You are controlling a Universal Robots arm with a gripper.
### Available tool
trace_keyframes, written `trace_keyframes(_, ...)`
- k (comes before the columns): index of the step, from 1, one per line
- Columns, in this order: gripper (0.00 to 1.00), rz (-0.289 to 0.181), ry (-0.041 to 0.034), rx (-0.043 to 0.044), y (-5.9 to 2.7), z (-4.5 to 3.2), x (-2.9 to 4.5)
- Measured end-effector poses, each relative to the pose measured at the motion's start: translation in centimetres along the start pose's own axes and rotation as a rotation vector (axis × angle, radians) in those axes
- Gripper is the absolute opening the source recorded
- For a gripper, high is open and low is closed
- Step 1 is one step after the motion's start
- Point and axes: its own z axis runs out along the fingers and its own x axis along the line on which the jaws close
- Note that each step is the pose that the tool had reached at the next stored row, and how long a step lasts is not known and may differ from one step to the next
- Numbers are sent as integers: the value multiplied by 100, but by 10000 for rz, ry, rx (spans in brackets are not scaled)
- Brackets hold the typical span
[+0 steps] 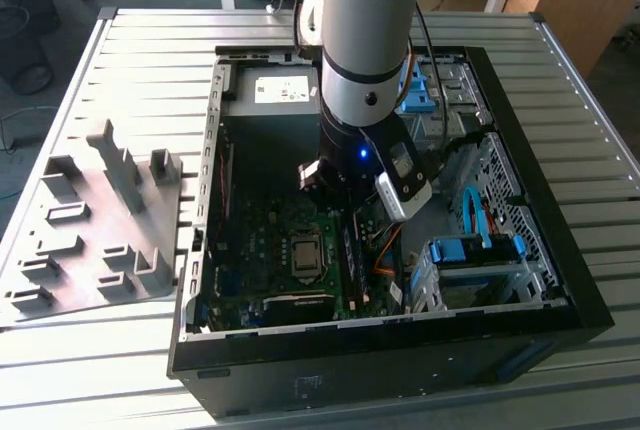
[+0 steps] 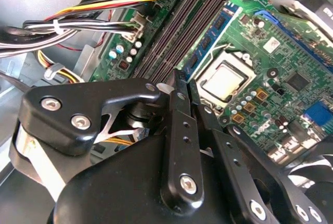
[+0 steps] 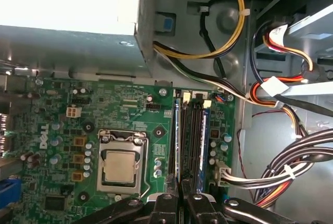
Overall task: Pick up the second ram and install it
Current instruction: 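Insert the second ram into the second slot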
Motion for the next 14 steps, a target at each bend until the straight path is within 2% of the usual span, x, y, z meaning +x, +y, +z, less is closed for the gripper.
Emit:
trace_keyframes(8,14,-2,1,2,3,51,-1)
trace_keyframes(14,14,-2,0,-1,68,83,-18)
